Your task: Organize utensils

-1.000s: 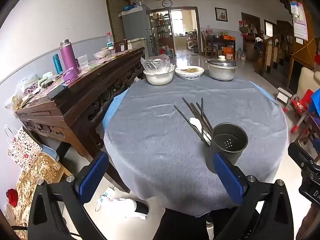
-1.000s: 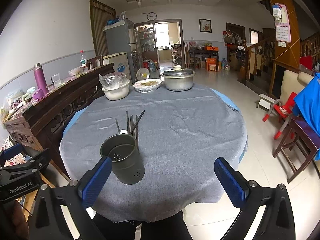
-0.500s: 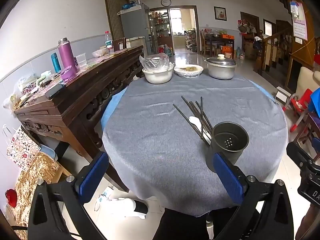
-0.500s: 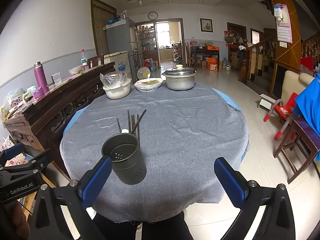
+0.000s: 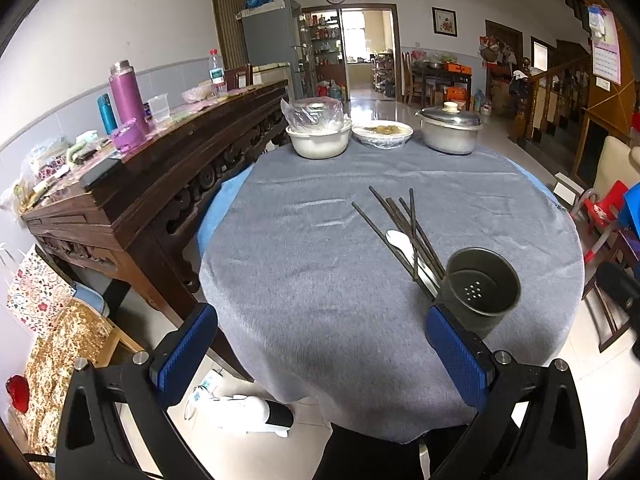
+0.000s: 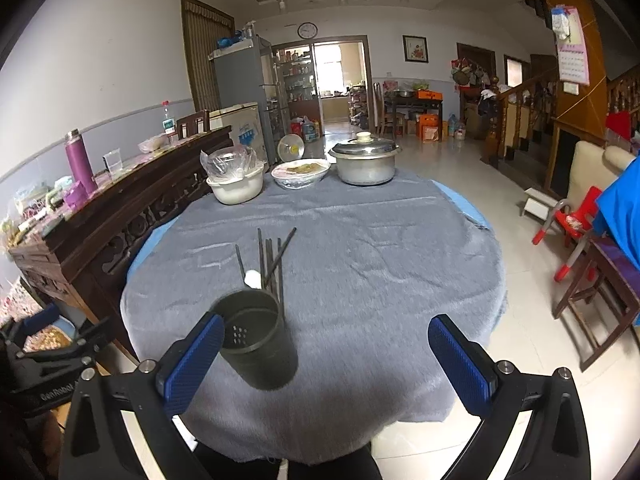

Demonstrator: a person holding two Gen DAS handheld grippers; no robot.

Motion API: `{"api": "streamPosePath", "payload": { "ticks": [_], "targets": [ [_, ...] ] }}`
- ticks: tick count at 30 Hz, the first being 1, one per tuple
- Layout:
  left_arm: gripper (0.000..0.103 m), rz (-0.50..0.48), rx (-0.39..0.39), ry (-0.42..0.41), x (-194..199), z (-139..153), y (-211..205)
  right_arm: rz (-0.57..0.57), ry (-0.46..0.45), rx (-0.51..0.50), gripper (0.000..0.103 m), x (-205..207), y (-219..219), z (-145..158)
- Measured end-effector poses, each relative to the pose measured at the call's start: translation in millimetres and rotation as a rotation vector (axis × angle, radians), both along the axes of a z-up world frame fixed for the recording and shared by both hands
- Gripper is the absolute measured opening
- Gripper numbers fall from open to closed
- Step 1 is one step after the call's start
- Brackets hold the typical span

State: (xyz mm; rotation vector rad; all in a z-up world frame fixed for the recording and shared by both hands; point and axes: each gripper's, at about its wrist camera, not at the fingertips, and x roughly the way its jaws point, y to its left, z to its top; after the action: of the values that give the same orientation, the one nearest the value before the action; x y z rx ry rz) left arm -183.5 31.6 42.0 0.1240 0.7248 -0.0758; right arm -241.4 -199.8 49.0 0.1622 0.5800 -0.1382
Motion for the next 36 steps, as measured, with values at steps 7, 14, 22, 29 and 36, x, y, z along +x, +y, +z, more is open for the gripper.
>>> {"api": "streamPosePath", "payload": {
  "ticks": [7,14,22,29,36],
  "targets": [
    [0.103,-0.031,-0.129,0.156,80.5,-13.2,28.5,0.099,0.117,0.151,0.103,83.7,-33.0,6.3],
    [0.101,0.017,-0.240,0.263,172.8,-34.0,45.0,0.205,0.249,0.291,0.079,215.4,-46.6,-16.6],
    [0.041,-0.012,-0.351,0.402,259.5,-61.6,24.0,0.178,0.476,0.530,0.046,348.5,-47.9,-98.5],
    [0.032,-0.025,-0.366,0.463,320.6,-72.3,0.3,0.076,0.587,0.553,0.034,412.4,-42.7,-150.1],
    [0.032,-0.022,-0.364,0.535,362.5,-85.0,-25.5,0.033,0.654,0.351,0.008,437.7,-23.5,-159.5]
  ]
}}
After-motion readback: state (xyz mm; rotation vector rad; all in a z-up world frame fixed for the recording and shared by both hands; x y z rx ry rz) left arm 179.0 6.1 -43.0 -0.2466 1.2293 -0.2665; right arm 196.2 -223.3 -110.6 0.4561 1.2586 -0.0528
